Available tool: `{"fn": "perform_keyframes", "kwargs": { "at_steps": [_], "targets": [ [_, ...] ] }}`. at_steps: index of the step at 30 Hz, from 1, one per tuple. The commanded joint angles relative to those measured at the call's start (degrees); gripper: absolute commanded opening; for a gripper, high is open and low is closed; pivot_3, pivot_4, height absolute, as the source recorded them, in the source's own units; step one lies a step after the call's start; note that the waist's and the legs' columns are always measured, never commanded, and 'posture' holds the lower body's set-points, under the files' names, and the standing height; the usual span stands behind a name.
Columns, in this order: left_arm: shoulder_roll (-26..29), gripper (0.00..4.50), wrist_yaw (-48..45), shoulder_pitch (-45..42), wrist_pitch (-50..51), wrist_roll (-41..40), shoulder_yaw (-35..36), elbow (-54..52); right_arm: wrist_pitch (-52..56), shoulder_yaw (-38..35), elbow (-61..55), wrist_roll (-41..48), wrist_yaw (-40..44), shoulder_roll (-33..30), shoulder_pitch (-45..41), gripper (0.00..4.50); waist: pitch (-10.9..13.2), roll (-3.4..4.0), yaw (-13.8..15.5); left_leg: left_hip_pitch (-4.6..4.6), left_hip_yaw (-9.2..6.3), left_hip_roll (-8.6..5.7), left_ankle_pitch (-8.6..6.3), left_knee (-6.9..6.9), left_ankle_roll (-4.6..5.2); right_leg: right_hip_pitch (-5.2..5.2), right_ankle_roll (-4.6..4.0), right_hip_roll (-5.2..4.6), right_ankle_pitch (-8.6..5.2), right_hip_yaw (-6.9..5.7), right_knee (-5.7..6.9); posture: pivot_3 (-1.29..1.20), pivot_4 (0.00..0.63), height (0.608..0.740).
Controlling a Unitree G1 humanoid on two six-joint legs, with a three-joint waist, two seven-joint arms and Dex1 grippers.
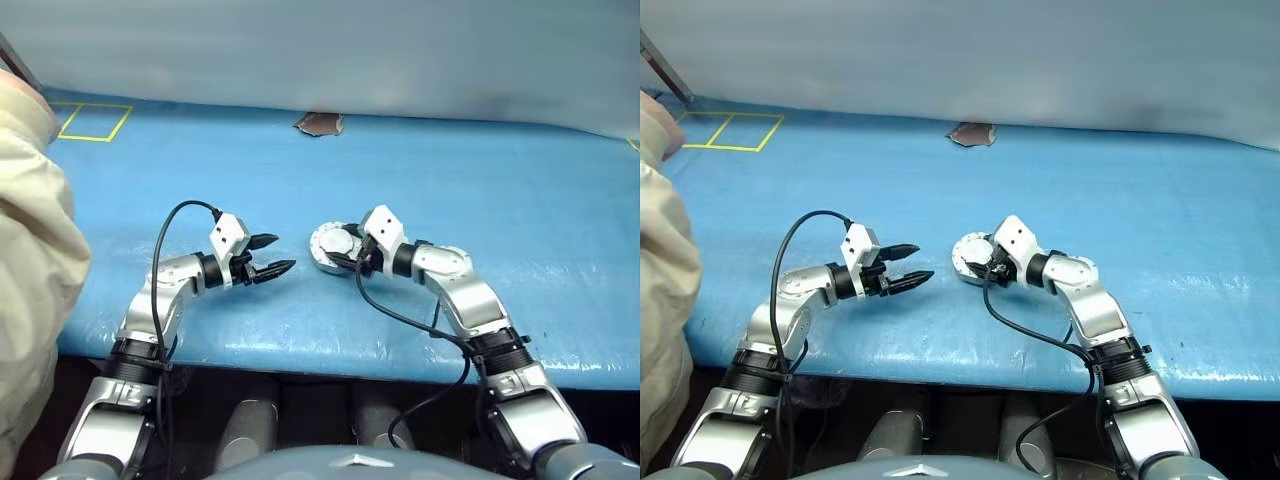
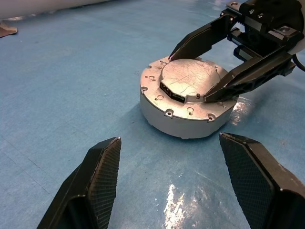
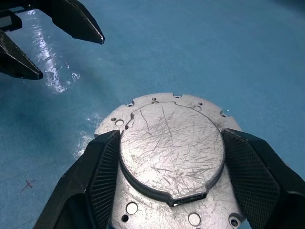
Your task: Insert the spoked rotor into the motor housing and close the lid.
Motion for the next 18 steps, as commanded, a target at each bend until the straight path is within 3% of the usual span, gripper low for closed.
{"fn": "perform_keyframes", "kwargs": {
  "at_steps": [1, 15, 18],
  "targets": [
    [0.1, 3.61, 0.1, -0.1, -0.2, -0.4, 0.2, -2.9, -0.1, -1.3, 0.9, 0.5, 0.5, -0.6, -0.5, 3.05, 0.0, 0.00, 0.0, 0.00, 0.00, 0.00, 0.00, 0.00, 0.00, 0.00, 0.00, 0.00, 0.00, 0.00, 0.00, 0.00, 0.150, 0.740],
    [-2.2, 3.61, 1.7, -1.7, 3.5, -4.1, 2.2, -2.9, -1.1, -0.4, 1.7, -0.1, 0.6, -0.8, 0.9, 3.05, 0.0, 0.00, 0.1, 0.04, 0.00, -0.01, 0.00, 0.00, 0.00, 0.06, 0.00, 0.00, 0.00, 0.00, 0.00, 0.00, 0.150, 0.740],
    [-3.1, 2.99, 2.5, -2.6, 4.5, -4.8, 2.3, -2.5, -1.1, -0.2, 1.4, -0.2, 0.4, -0.7, 1.1, 3.05, 0.0, 0.00, 0.1, 0.05, 0.00, -0.01, 0.00, 0.01, 0.00, 0.07, 0.00, 0.00, 0.00, -0.01, 0.00, 0.00, 0.150, 0.740]
  ]
}}
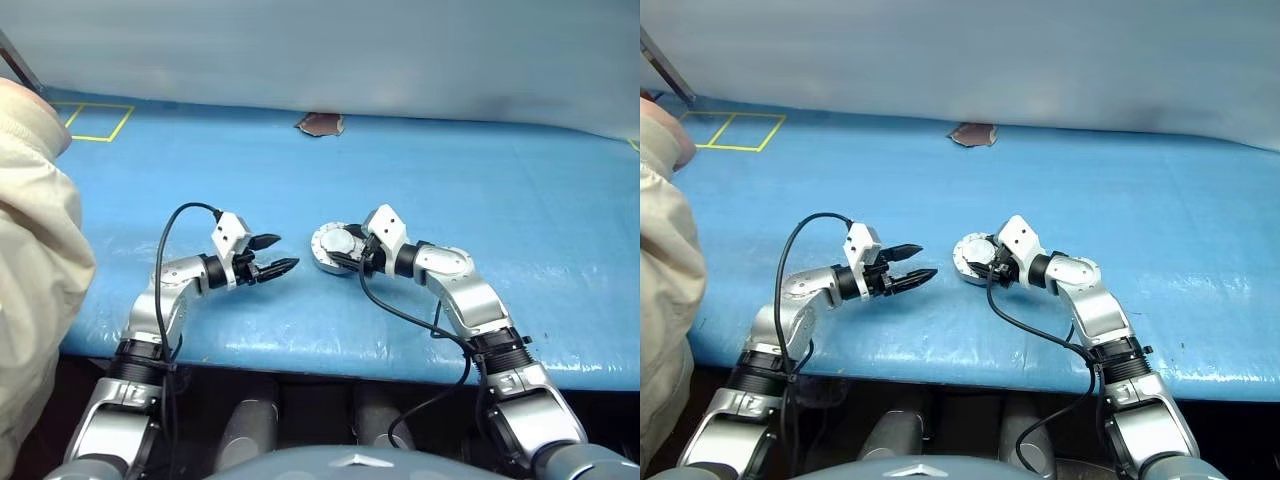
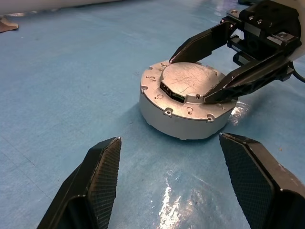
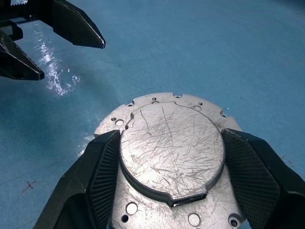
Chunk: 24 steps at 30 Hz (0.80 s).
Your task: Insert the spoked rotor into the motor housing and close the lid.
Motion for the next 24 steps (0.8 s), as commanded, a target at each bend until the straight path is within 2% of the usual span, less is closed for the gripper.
{"fn": "perform_keyframes", "kwargs": {
  "at_steps": [1, 6, 7, 8, 17, 19, 24],
  "targets": [
    [-0.6, 2.64, 0.9, -1.9, 0.6, -1.4, 1.5, -2.3, 0.1, 0.2, 0.0, -1.0, -0.3, -0.7, 1.0, 3.05, 0.0, 0.00, 0.0, 0.01, 0.00, 0.00, 0.00, 0.00, 0.00, 0.00, 0.00, 0.00, 0.00, 0.00, 0.01, 0.00, 0.150, 0.740],
    [-2.3, 1.02, 3.1, -3.9, -1.8, 1.7, -0.3, -0.2, 0.4, 0.2, -1.1, -1.0, -1.2, -0.4, 1.7, 3.05, 0.0, -0.01, 0.1, 0.02, 0.00, -0.01, 0.00, 0.01, 0.00, 0.04, 0.01, 0.00, 0.01, 0.00, -0.01, 0.00, 0.150, 0.740],
    [-2.5, 0.58, 2.8, -4.3, -2.0, 2.1, -0.9, 0.2, 0.5, 0.2, -1.2, -0.9, -1.3, -0.4, 1.7, 3.05, 0.0, 0.00, 0.1, 0.02, 0.01, -0.01, 0.00, 0.02, 0.00, 0.04, 0.02, 0.00, 0.01, 0.00, -0.01, 0.00, 0.150, 0.740],
    [-2.7, 0.39, 2.5, -4.6, -2.2, 2.3, -1.3, 0.5, 0.5, 0.2, -1.3, -0.9, -1.4, -0.4, 1.8, 3.05, 0.0, 0.00, 0.1, 0.02, 0.01, -0.01, 0.00, 0.02, 0.00, 0.04, 0.02, 0.00, 0.01, 0.00, -0.01, 0.00, 0.150, 0.740],
    [-4.8, 0.39, 2.9, -6.8, -3.2, 6.1, -5.6, 3.5, 0.2, 0.0, -2.3, -1.2, -3.0, -0.5, 2.5, 3.05, 0.0, 0.00, 0.3, 0.03, 0.01, -0.01, 0.01, 0.03, 0.01, 0.06, 0.02, 0.00, 0.01, 0.00, 0.00, 0.00, 0.150, 0.740],
    [-5.9, 0.01, 3.1, -7.4, -3.2, 6.4, -6.0, 4.3, 0.3, -0.1, -2.5, -1.1, -3.2, -0.6, 2.6, 3.05, 0.0, 0.00, 0.4, 0.03, 0.01, -0.01, 0.00, 0.06, 0.01, 0.08, 0.03, 0.00, 0.01, 0.00, 0.00, 0.00, 0.150, 0.740],
    [-7.5, 0.01, 4.7, -8.1, -4.5, 8.7, -7.2, 5.8, 0.4, -0.4, -3.2, -0.9, -3.9, -0.5, 3.0, 3.05, 0.0, 0.00, 0.4, 0.02, 0.01, -0.01, 0.00, 0.07, 0.01, 0.08, 0.04, 0.00, 0.02, 0.00, 0.00, 0.00, 0.150, 0.740]
  ]
}}
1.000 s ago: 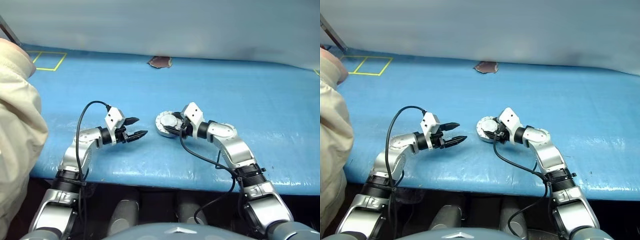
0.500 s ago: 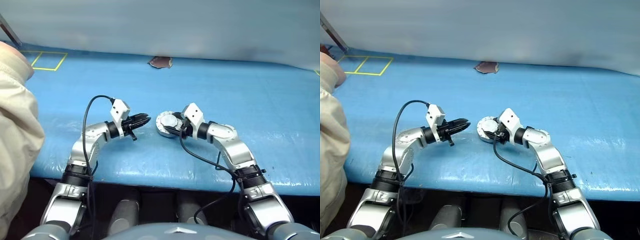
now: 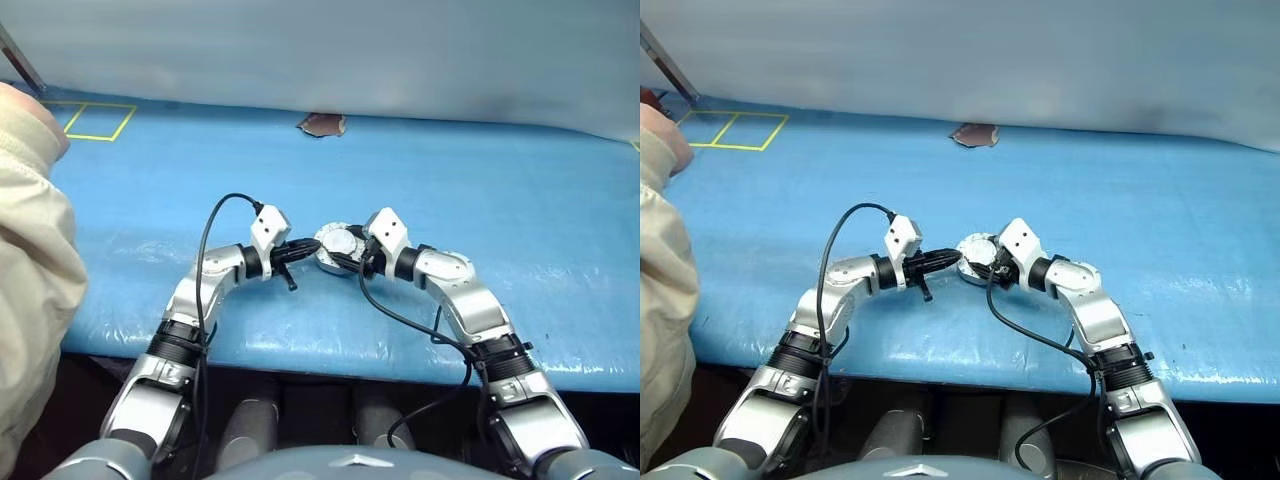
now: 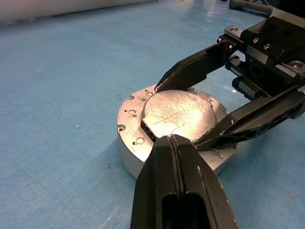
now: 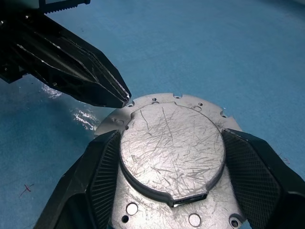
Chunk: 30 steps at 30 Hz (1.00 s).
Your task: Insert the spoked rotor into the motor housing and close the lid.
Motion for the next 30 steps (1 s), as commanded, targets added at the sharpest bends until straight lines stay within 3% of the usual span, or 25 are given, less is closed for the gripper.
{"fn": "perform_keyframes", "kwargs": {
  "at_steps": [1, 19, 20, 23, 30],
  "targets": [
    [-0.8, 0.01, 1.1, -1.6, -1.9, 1.5, -0.6, 0.2, 0.4, -0.5, -0.9, -0.8, -0.7, -0.5, 0.9, 3.05, 0.0, 0.00, 0.0, 0.00, 0.00, 0.00, 0.00, 0.00, 0.00, 0.00, 0.00, 0.00, 0.00, 0.00, 0.00, 0.00, 0.150, 0.740],
    [0.3, 0.01, 0.8, 0.2, -1.7, 4.7, -2.3, -0.1, 4.2, -2.5, -3.5, 1.4, -4.3, 2.0, 2.2, 3.05, 0.0, 0.00, 0.1, 0.16, -0.03, 0.00, -0.01, 0.01, -0.01, 0.19, 0.00, 0.00, 0.00, -0.01, -0.01, 0.00, 0.150, 0.740],
    [0.3, 0.00, 0.8, 0.3, -1.8, 4.6, -2.3, -0.1, 4.2, -2.6, -3.8, 1.5, -4.5, 2.1, 2.4, 3.76, 0.0, 0.00, 0.1, 0.19, -0.03, 0.00, -0.01, 0.01, -0.02, 0.23, 0.00, -0.01, 0.00, -0.01, -0.01, 0.00, 0.150, 0.740],
    [0.3, 0.00, 0.2, 0.4, -1.5, 4.2, -2.3, -0.4, 3.4, -2.8, -5.2, 1.4, -5.2, 2.4, 3.3, 4.48, 0.0, 0.01, 0.1, 0.23, -0.03, 0.00, -0.18, 0.01, -0.29, 0.29, 0.00, -0.02, -0.01, -0.02, -0.02, 0.00, 0.150, 0.740],
    [0.1, 0.00, -0.8, 0.5, -1.2, 3.4, -2.1, -0.8, 3.1, -4.9, -12.1, 3.5, -6.7, 3.2, 5.8, 4.48, 0.0, 0.01, 0.0, 0.19, -0.04, 0.00, -0.19, 0.00, -0.29, 0.25, -0.01, -0.02, -0.01, -0.04, -0.05, 0.00, 0.150, 0.740]
  ]
}}
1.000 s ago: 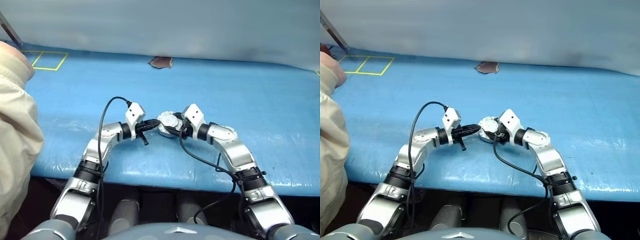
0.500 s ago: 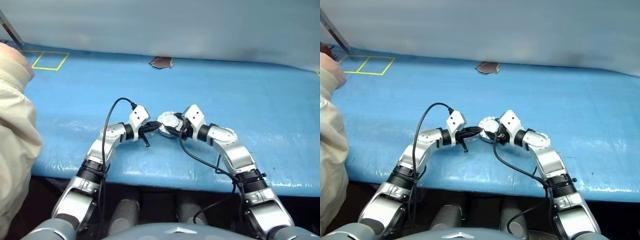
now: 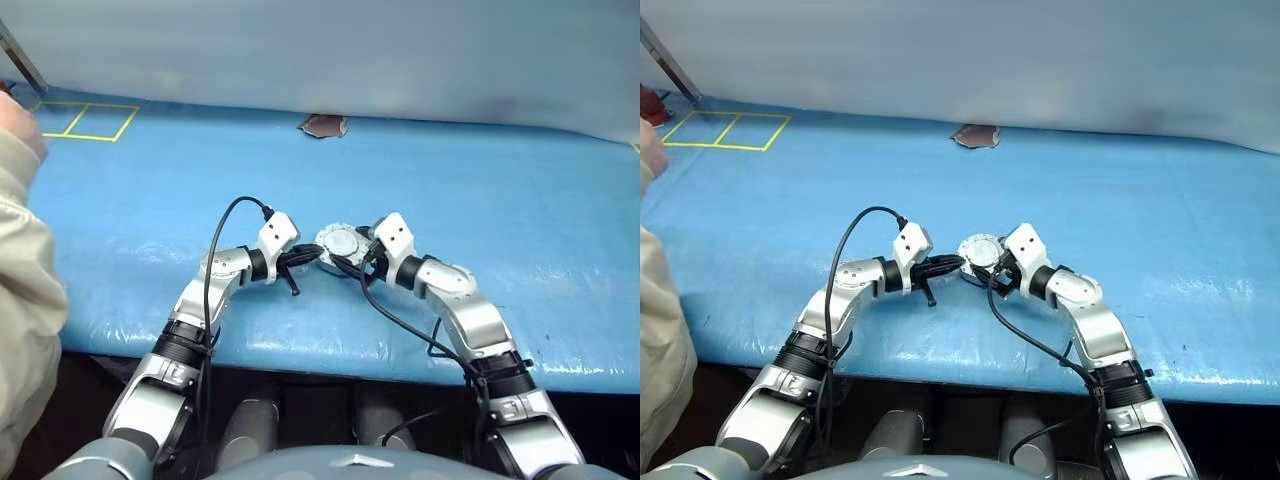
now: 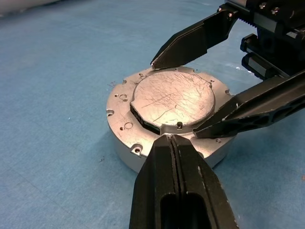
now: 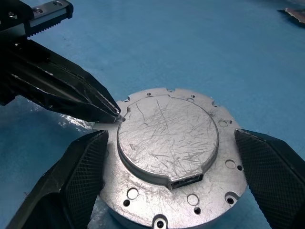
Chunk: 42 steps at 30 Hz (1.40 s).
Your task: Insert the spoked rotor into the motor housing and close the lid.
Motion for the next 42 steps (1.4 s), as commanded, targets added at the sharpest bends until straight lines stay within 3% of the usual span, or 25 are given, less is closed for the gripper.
{"fn": "perform_keyframes", "kwargs": {
  "at_steps": [1, 5, 11, 19, 30, 41, 42],
  "targets": [
    [-0.1, 0.00, -1.1, 0.3, 0.1, -0.6, -0.4, -1.4, -0.4, -3.4, -6.8, 2.8, -2.0, 1.3, 0.7, 4.48, 0.0, 0.00, 0.0, 0.00, 0.00, 0.00, 0.00, 0.00, 0.00, 0.00, 0.00, 0.00, 0.00, 0.00, 0.00, 0.00, 0.150, 0.740],
    [-0.3, 0.00, -1.6, 0.4, 0.2, -0.7, -0.3, -1.8, 2.3, -8.0, -12.2, 6.3, -6.3, 3.5, 2.8, 4.48, 0.0, 0.00, 0.0, -0.01, -0.01, 0.01, -0.01, 0.00, -0.01, -0.01, 0.00, 0.00, 0.00, -0.01, 0.00, 0.00, 0.150, 0.740],
    [-0.3, 0.00, -2.0, 0.6, 0.3, -1.0, -0.1, -2.3, 16.4, -16.0, -17.5, 14.0, -16.9, 9.5, 8.5, 4.48, 0.0, 0.00, 0.2, -0.04, -0.04, 0.02, -0.01, -0.01, -0.02, -0.04, -0.02, -0.02, -0.01, -0.02, 0.00, 0.00, 0.150, 0.740],
    [-0.1, 0.00, -3.5, 0.5, -0.9, -1.7, -0.1, -2.3, 28.2, -21.4, -23.3, 28.7, -21.5, 17.2, 15.9, 4.48, 0.0, 0.03, -0.1, -0.33, -0.02, 0.05, 0.16, -0.09, 0.26, -0.46, -0.07, -0.01, -0.04, -0.01, 0.05, 0.00, 0.150, 0.740],
    [0.1, 0.00, -3.9, 0.4, -2.4, -1.2, -0.2, -1.4, 30.8, -26.7, -10.9, 40.9, -23.9, 23.6, 12.9, 4.48, 0.0, 0.04, -0.2, -0.40, -0.01, 0.06, 0.01, -0.08, 0.01, -0.52, -0.06, -0.02, -0.03, -0.03, 0.02, 0.00, 0.150, 0.740],
    [0.5, 0.00, -3.5, 0.8, -2.6, -1.0, 0.0, -1.9, 29.6, -29.5, -2.7, 48.2, -24.5, 25.2, 8.7, 4.48, 0.0, 0.06, -0.7, -0.36, -0.01, 0.07, 0.17, -0.08, 0.27, -0.49, -0.05, 0.01, -0.02, -0.04, 0.04, 0.00, 0.150, 0.740],
    [0.5, 0.00, -3.4, 0.9, -2.7, -0.9, 0.0, -1.9, 29.6, -29.5, -2.7, 48.7, -24.7, 25.3, 8.7, 4.30, 0.0, 0.06, -0.7, -0.36, -0.02, 0.07, 0.17, -0.08, 0.27, -0.49, -0.05, 0.01, -0.02, -0.04, 0.05, 0.00, 0.150, 0.740]
  ]
}}
